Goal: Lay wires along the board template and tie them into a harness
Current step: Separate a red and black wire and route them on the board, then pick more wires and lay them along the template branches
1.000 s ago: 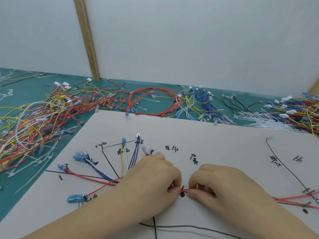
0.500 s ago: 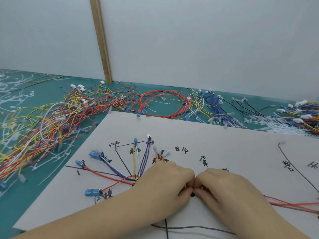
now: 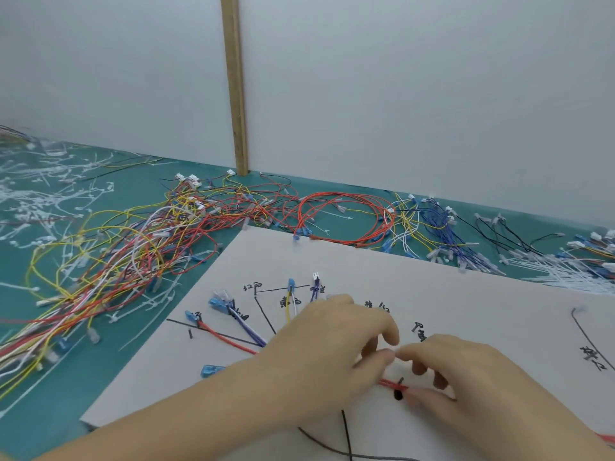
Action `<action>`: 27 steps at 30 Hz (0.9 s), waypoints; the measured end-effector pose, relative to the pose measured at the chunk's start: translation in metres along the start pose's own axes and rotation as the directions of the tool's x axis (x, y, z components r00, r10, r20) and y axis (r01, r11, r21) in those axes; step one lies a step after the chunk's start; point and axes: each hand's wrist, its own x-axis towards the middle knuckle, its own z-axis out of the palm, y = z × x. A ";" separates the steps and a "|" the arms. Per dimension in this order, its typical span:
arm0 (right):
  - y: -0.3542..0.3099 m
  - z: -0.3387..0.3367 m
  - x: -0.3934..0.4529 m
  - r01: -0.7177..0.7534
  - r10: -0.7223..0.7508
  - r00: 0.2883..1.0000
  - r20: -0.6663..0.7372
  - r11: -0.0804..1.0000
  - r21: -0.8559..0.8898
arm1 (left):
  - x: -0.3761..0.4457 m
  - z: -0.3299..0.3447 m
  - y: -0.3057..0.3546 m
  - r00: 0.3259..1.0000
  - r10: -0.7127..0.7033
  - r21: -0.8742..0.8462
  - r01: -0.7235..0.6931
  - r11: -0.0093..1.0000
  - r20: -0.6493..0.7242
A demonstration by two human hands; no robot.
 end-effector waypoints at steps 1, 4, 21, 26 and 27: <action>0.001 -0.003 0.000 0.003 -0.003 1.000 -0.005 1.000 0.006 | -0.001 -0.009 -0.004 1.000 -0.006 -0.003 0.006 1.000 -0.030; 0.006 -0.010 -0.001 0.007 -0.005 0.999 -0.052 0.999 0.045 | -0.001 -0.040 -0.024 0.990 -0.067 0.052 0.074 0.996 -0.125; 0.005 -0.014 0.027 0.028 0.051 0.979 -0.195 0.925 0.380 | 0.011 -0.149 -0.209 0.564 -0.811 0.490 0.756 0.433 -0.155; 0.015 -0.005 0.027 -0.028 0.087 0.989 -0.116 0.901 0.433 | 0.011 -0.140 -0.219 0.577 -0.799 0.486 0.754 0.442 -0.169; 0.016 -0.004 0.028 -0.029 0.088 0.989 -0.116 0.900 0.435 | 0.011 -0.139 -0.221 0.593 -0.784 0.471 0.753 0.459 -0.184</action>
